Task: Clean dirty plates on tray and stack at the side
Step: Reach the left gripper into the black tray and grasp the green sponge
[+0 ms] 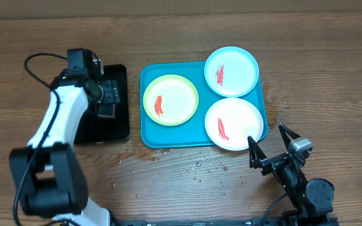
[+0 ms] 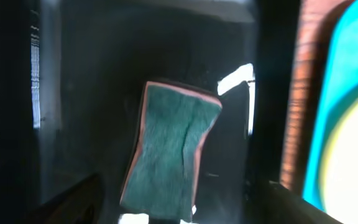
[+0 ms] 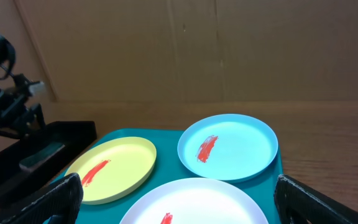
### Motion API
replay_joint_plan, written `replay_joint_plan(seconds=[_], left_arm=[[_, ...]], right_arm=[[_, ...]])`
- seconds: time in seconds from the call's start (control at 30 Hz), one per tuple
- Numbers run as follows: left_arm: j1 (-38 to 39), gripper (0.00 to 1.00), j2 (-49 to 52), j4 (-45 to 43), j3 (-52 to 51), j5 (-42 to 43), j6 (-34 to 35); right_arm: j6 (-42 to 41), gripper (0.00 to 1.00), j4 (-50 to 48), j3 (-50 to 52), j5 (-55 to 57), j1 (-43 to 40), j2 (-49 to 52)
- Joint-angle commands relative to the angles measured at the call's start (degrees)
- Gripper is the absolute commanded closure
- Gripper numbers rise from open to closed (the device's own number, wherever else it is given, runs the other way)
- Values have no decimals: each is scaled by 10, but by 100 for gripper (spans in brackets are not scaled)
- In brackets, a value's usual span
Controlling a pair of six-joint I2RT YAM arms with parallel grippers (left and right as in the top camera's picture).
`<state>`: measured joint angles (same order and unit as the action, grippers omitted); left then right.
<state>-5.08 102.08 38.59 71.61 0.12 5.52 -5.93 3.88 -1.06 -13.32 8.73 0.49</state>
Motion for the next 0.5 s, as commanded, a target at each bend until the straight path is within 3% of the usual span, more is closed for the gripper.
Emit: replay_joint_plan(seconds=[0.0, 0.1, 0.37, 0.47], left_arm=[[-2, 27, 33, -15, 9, -8, -9], [-2, 30, 55, -35, 9, -8, -9], [-2, 52, 97, -84, 9, -8, -8], [-2, 53, 111, -93, 9, -7, -8]], right_arm=[[4, 0, -3, 6, -2, 3, -3], [4, 0, -3, 6, -2, 3, -3], [4, 0, -3, 6, -2, 3, -3], [4, 0, -3, 6, -2, 3, -3]])
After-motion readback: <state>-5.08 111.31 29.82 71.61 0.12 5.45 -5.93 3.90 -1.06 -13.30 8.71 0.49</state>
